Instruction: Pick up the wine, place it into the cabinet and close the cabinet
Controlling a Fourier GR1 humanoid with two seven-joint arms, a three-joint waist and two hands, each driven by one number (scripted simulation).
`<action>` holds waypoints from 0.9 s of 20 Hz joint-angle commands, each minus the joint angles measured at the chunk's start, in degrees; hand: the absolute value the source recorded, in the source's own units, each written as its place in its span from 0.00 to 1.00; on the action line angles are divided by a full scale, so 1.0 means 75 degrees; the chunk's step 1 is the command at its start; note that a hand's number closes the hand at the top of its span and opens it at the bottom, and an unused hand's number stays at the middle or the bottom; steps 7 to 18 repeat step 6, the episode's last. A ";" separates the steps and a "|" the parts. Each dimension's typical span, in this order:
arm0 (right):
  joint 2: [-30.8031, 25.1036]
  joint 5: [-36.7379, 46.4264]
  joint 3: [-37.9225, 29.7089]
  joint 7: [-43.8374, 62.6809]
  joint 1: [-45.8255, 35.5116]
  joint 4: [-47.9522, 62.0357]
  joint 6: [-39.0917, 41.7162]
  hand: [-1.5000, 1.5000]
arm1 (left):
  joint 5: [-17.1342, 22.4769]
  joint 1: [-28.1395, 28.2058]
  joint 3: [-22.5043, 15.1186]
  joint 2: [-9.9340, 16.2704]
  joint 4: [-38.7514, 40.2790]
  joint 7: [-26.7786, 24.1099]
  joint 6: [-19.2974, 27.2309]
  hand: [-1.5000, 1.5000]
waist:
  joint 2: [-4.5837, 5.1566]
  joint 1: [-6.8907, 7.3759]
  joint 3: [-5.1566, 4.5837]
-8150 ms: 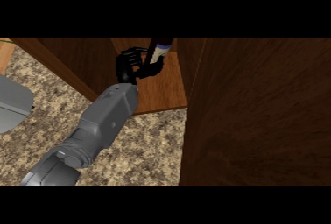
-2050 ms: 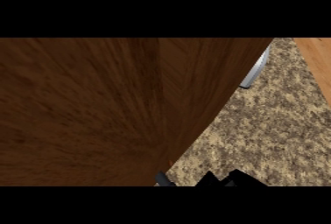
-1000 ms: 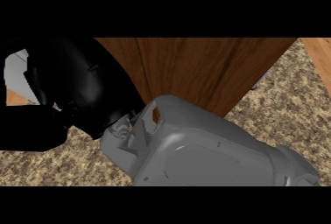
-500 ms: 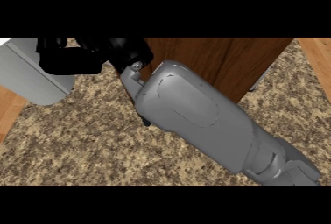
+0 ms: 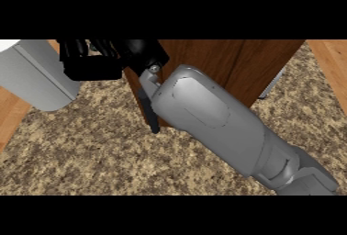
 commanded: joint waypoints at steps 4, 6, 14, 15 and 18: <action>-0.0934 0.0186 -0.0473 -0.0354 0.0647 0.1404 -0.0027 1.00 | -0.0051 -0.0081 -0.0061 0.0008 -0.0154 0.0122 0.0160 1.00 | 0.0594 -0.0195 0.0092; -0.0822 0.0260 -0.0442 -0.0504 0.0621 0.1400 -0.0110 1.00 | 0.0085 -0.0270 0.0008 0.0084 -0.0185 0.0199 0.0312 1.00 | 0.0622 -0.0263 0.0094; -0.0822 0.0260 -0.0442 -0.0504 0.0621 0.1400 -0.0110 1.00 | 0.0085 -0.0270 0.0008 0.0084 -0.0185 0.0199 0.0312 1.00 | 0.0622 -0.0263 0.0094; -0.0822 0.0260 -0.0442 -0.0504 0.0621 0.1400 -0.0110 1.00 | 0.0085 -0.0270 0.0008 0.0084 -0.0185 0.0199 0.0312 1.00 | 0.0622 -0.0263 0.0094; -0.0822 0.0260 -0.0442 -0.0504 0.0621 0.1400 -0.0110 1.00 | 0.0085 -0.0270 0.0008 0.0084 -0.0185 0.0199 0.0312 1.00 | 0.0622 -0.0263 0.0094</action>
